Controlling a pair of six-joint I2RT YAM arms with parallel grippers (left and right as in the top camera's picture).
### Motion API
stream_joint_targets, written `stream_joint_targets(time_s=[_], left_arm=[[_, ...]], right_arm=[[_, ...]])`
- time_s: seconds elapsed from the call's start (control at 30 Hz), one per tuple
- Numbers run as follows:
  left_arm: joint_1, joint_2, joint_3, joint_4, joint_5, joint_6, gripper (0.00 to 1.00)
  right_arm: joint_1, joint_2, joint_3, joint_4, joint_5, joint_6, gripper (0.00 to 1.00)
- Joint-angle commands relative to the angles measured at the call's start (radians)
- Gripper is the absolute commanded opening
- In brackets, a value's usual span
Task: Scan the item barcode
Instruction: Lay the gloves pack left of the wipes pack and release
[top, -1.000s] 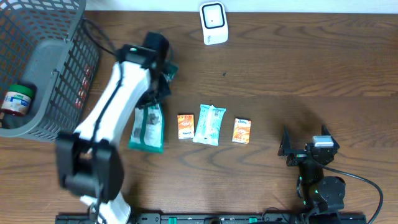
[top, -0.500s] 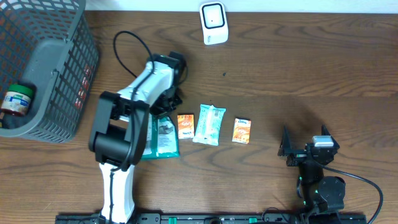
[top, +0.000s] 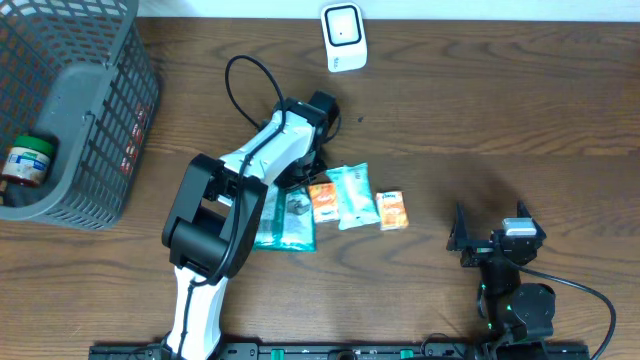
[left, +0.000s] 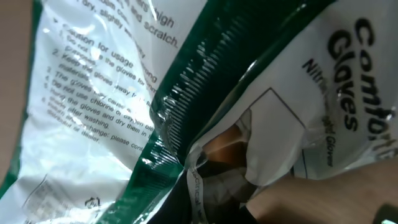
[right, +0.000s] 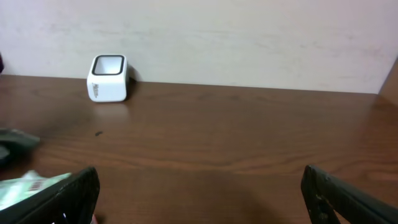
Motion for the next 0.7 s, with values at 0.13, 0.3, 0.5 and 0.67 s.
stream_joint_targets(time_s=[0.13, 0.3, 0.5, 0.67], left_arm=[[-0.014, 0.055, -0.010, 0.106, 0.139, -0.053, 0.07], [-0.014, 0.041, 0.001, 0.098, 0.140, 0.087, 0.11], [0.022, -0.045, 0.059, 0.040, 0.140, 0.279, 0.38], [0.077, -0.198, 0.069, 0.026, 0.139, 0.417, 0.76]], right_arm=[[-0.006, -0.005, -0.001, -0.003, -0.001, -0.005, 0.99], [-0.006, -0.005, -0.001, -0.003, -0.001, -0.005, 0.99], [-0.006, -0.005, -0.001, -0.003, -0.001, -0.005, 0.99], [-0.006, -0.005, -0.001, -0.003, -0.001, -0.005, 0.99]])
